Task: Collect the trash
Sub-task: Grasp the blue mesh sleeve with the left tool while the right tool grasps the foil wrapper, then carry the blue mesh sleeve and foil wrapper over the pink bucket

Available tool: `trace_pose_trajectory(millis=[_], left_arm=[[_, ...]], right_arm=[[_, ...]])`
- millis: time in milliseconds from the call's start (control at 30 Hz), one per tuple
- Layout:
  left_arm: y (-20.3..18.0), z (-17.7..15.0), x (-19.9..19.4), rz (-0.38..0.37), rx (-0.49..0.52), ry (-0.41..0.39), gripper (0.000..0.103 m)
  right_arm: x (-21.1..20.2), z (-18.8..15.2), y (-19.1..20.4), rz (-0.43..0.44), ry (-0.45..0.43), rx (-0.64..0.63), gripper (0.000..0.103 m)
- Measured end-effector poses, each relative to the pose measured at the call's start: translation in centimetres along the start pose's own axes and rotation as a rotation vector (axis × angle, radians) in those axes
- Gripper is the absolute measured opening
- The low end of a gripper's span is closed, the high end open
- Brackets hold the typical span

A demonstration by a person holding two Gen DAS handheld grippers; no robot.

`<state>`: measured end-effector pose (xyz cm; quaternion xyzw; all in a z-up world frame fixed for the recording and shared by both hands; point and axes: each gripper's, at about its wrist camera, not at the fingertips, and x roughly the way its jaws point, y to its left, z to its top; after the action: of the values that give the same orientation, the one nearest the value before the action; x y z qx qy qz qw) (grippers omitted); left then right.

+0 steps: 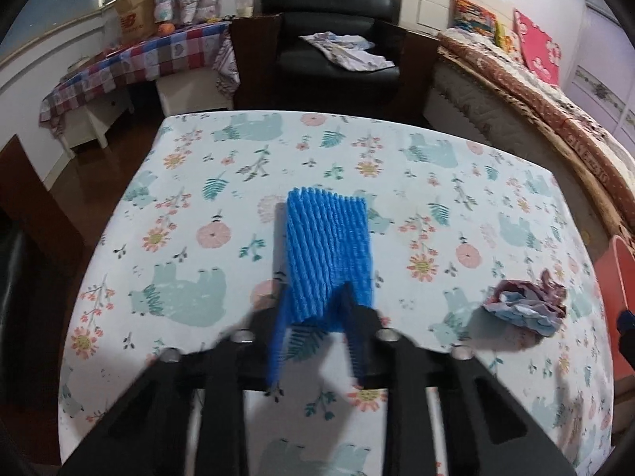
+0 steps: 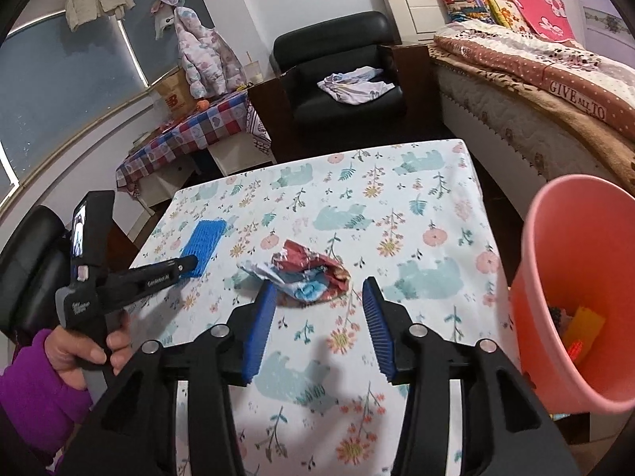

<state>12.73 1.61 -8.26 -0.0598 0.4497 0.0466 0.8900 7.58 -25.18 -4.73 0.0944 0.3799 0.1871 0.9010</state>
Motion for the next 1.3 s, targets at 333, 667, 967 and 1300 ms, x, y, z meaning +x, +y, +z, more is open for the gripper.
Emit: trace_pose_trajectory(millis=[333, 667, 967, 1300], left_arm=[[0.2, -0.4, -2.2, -0.066, -0.025, -0.042, 0.008], [0.6, -0.7, -4.1, -0.111, -0.041, -0.068, 0.009], [0.4, -1.0, -4.3, -0.133, -0.040, -0.064, 0.009], [-0.5, -1.7, -5.7, -0.158, -0.035, -0.077, 0.009]], right_arm=[[2.8, 1.5, 0.3, 0.011, 0.032, -0.018, 0.046], [7.0, 2.5, -0.3, 0.001, 0.111, -0.048, 0.046], [7.3, 0.8, 0.6, 0.039, 0.153, -0.072, 0.046], [4.0, -0.1, 1.6, 0.041, 0.094, -0.058, 0.029]])
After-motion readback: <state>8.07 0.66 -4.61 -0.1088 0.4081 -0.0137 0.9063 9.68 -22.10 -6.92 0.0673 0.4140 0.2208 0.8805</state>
